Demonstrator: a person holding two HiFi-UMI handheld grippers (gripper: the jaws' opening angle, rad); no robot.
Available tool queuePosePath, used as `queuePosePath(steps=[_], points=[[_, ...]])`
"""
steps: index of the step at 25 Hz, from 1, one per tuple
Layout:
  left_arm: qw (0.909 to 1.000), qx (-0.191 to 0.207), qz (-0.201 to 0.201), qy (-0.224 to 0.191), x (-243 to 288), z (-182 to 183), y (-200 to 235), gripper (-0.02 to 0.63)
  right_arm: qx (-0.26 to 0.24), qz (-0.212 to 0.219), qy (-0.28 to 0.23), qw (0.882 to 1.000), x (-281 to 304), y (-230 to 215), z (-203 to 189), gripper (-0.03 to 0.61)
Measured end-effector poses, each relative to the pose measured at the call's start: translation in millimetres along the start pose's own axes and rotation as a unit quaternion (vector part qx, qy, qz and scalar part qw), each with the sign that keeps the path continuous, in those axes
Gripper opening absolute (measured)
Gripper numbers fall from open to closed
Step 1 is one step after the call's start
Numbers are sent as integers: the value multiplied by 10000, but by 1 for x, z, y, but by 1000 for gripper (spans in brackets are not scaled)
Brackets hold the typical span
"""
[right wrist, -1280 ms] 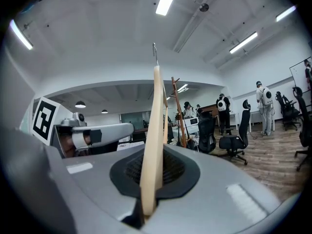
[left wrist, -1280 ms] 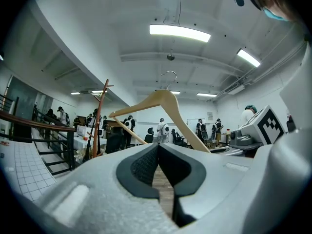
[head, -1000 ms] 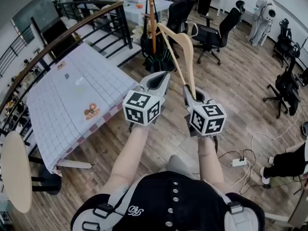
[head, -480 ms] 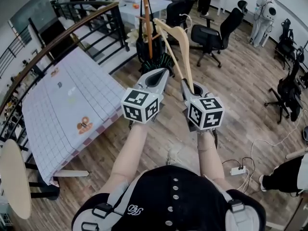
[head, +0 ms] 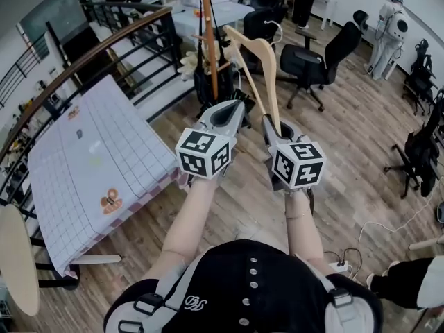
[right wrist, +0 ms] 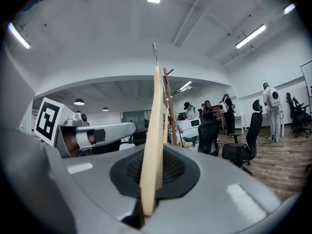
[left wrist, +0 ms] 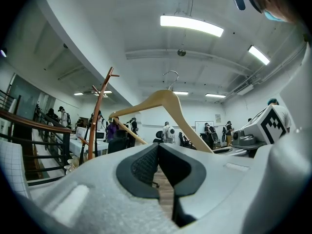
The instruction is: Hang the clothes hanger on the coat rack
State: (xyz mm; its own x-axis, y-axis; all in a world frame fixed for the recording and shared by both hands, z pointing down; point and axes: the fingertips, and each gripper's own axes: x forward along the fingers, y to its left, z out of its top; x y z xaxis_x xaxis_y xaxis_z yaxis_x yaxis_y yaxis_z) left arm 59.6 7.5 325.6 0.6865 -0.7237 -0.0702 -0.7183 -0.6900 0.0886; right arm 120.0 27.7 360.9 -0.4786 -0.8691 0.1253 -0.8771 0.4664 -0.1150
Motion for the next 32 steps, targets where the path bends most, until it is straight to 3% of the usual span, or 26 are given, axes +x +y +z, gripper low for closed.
queuePosePath(steps=[13, 22, 32], points=[[9999, -18, 126, 33, 50, -19, 25, -2, 20, 49, -85, 10000, 49, -47, 1, -5], [9999, -36, 88, 45, 93, -22, 76, -2, 144, -123, -269, 9995, 108, -73, 12, -5], [9998, 82, -34, -158, 148, 3, 154, -2, -48, -251, -316, 9992, 198, -96, 40, -5]])
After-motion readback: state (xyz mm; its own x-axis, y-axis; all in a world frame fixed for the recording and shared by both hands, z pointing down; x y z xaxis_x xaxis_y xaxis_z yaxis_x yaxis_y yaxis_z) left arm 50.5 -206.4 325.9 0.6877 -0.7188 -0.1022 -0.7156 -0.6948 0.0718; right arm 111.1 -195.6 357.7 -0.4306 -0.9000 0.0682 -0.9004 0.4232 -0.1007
